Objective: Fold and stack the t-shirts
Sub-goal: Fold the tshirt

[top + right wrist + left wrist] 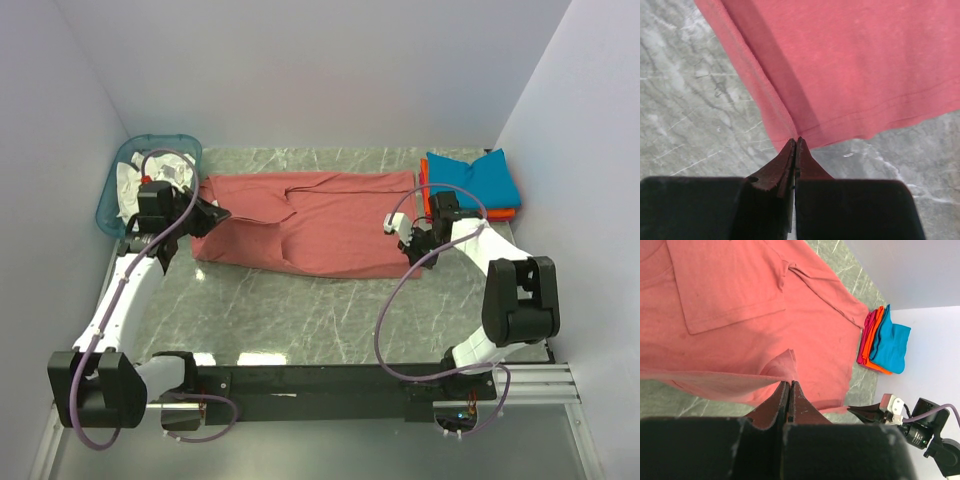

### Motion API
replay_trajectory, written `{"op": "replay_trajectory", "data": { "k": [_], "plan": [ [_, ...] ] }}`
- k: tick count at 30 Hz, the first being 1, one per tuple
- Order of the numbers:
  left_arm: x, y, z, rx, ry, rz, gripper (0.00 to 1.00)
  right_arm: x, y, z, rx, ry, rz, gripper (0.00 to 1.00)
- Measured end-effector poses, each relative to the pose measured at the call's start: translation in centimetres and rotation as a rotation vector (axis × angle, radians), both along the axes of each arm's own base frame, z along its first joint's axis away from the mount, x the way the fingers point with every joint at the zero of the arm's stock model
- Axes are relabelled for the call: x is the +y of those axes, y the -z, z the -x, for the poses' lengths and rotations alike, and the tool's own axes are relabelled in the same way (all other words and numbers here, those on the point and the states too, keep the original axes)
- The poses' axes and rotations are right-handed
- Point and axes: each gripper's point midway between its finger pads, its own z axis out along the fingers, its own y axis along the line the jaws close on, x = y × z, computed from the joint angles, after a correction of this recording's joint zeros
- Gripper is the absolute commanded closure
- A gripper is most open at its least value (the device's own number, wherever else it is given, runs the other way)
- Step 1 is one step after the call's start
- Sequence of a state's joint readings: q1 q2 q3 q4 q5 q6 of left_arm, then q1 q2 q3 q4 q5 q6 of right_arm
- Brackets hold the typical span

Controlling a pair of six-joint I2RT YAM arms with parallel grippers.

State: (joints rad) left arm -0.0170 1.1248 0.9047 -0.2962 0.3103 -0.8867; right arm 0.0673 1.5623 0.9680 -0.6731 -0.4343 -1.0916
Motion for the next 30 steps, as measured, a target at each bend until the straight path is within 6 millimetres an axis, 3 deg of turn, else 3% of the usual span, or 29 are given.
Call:
{"op": "replay_trajectory", "data": {
  "k": [30],
  "plan": [
    [-0.3,-0.6,-4.5,-0.002,0.071,-0.034,1.0,-0.5,0.3,-3.1,0.027,0.126,0.019,1.0]
  ]
}}
